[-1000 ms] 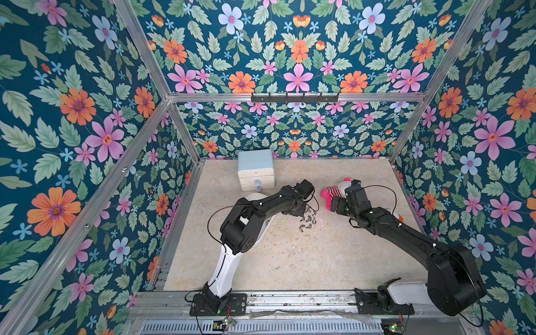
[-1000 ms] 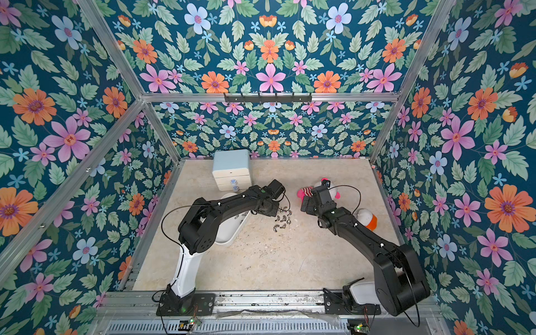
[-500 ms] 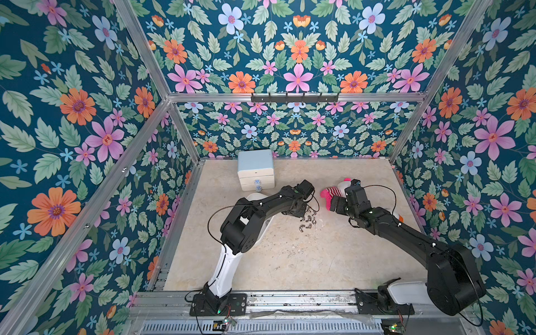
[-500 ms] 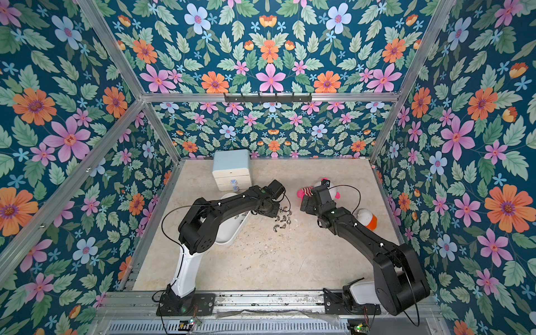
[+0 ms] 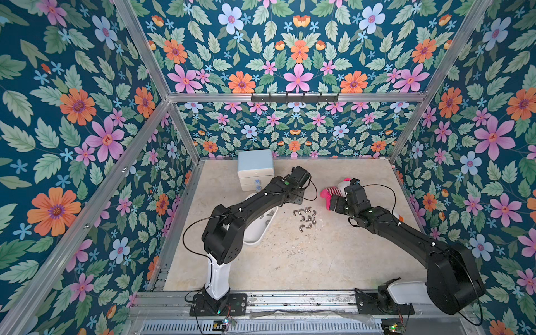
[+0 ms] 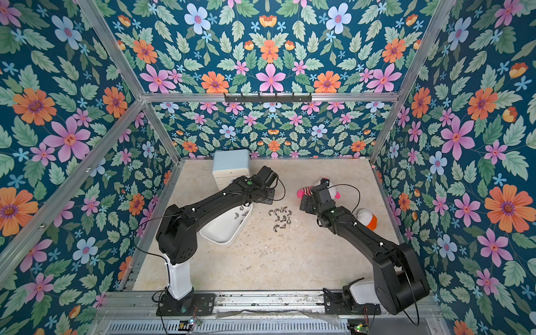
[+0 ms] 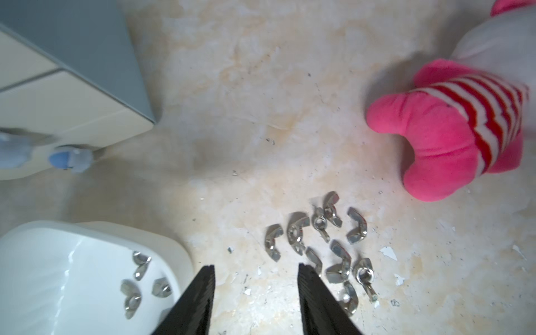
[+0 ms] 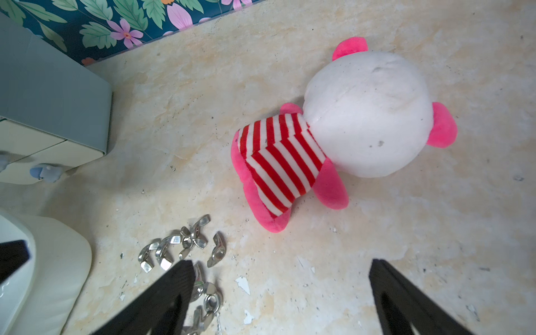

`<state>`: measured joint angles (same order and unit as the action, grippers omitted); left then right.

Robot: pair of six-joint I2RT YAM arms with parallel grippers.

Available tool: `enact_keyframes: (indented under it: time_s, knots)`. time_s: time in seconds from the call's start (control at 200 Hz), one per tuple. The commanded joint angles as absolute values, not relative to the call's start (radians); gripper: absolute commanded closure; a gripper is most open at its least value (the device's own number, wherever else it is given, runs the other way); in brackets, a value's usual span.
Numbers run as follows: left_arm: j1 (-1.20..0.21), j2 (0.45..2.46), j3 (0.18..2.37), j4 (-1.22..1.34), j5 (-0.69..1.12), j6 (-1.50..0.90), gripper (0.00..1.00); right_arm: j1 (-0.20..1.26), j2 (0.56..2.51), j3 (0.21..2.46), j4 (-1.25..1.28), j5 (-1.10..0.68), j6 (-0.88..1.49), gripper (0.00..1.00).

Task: Take out the wing nut from the storage box
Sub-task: Place the wing nut at the center of the board, then pick up the wing nut from the storage box.

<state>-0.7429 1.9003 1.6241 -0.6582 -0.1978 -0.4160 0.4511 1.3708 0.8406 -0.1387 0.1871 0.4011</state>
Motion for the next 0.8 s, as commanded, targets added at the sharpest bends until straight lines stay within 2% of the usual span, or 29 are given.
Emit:
enact_keyframes:
  time_s: [0.0, 0.275, 0.475, 0.795]
  knots:
    - [-0.702, 1.826, 1.568, -0.670, -0.241, -0.431, 0.46, 0.458, 1.380, 0.858, -0.144, 0.193, 0.397, 0.01]
    - [-0.553, 1.680, 1.368, -0.606, -0.199, -0.430, 0.45, 0.479, 1.417, 0.904, -0.159, 0.200, 0.396, 0.01]
    - [-0.517, 1.703, 1.281, -0.561, -0.166, -0.427, 0.49, 0.491, 1.433, 0.929, -0.178, 0.207, 0.396, 0.01]
    - [-0.517, 1.792, 1.263, -0.510, -0.141, -0.434, 0.57, 0.494, 1.428, 0.936, -0.193, 0.218, 0.391, 0.01]
